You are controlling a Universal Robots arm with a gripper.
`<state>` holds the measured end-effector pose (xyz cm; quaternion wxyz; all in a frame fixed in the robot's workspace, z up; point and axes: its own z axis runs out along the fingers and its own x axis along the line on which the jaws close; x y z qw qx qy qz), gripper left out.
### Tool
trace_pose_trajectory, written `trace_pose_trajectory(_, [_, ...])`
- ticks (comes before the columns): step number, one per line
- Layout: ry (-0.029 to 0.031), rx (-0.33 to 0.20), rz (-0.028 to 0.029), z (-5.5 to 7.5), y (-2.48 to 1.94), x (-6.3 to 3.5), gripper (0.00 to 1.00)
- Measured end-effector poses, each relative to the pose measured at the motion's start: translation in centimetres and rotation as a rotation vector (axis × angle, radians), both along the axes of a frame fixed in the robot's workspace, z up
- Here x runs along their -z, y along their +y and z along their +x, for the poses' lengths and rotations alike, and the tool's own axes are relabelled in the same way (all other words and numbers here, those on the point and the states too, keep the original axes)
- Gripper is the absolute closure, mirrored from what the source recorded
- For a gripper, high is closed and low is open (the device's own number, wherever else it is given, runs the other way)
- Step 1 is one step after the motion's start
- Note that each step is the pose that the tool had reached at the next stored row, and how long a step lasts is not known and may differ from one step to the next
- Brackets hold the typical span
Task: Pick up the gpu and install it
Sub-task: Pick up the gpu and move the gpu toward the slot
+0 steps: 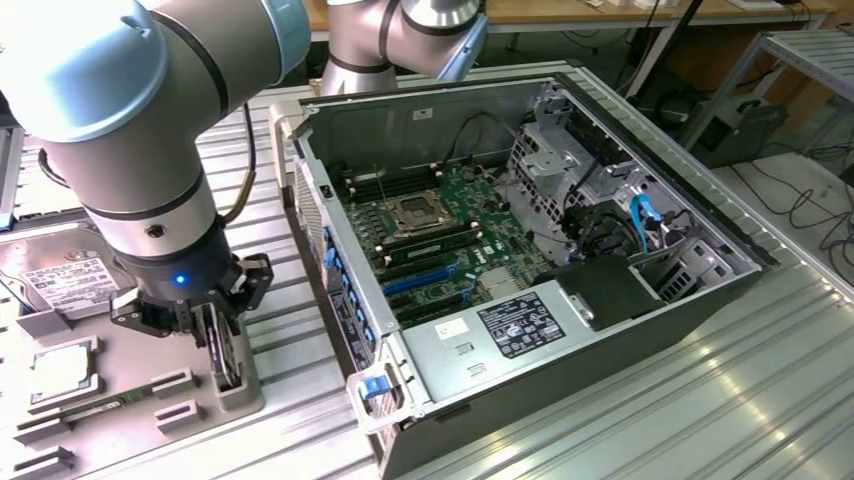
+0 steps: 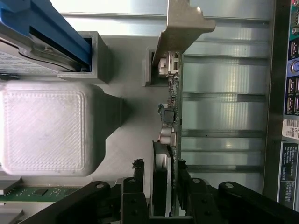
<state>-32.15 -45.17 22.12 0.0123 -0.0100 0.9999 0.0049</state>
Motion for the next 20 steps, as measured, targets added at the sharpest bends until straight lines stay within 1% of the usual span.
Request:
trace_pose_trajectory(4, [-0.0001,0.000,0.0000,0.00,0.00,0.05,0.62])
trace_pose_trajectory(5, [-0.0001,0.000,0.0000,0.00,-0.01,0.06,0.69])
trace_pose_trajectory(7, [0.0001,0.000,-0.0001,0.00,-0.01,0.07,0.69])
trace_pose_trajectory(8, [0.0001,0.000,-0.0001,0.00,-0.01,0.08,0.72])
trace_pose_trajectory(20, [0.0000,0.000,0.0000,0.01,-0.01,0.10,0.72])
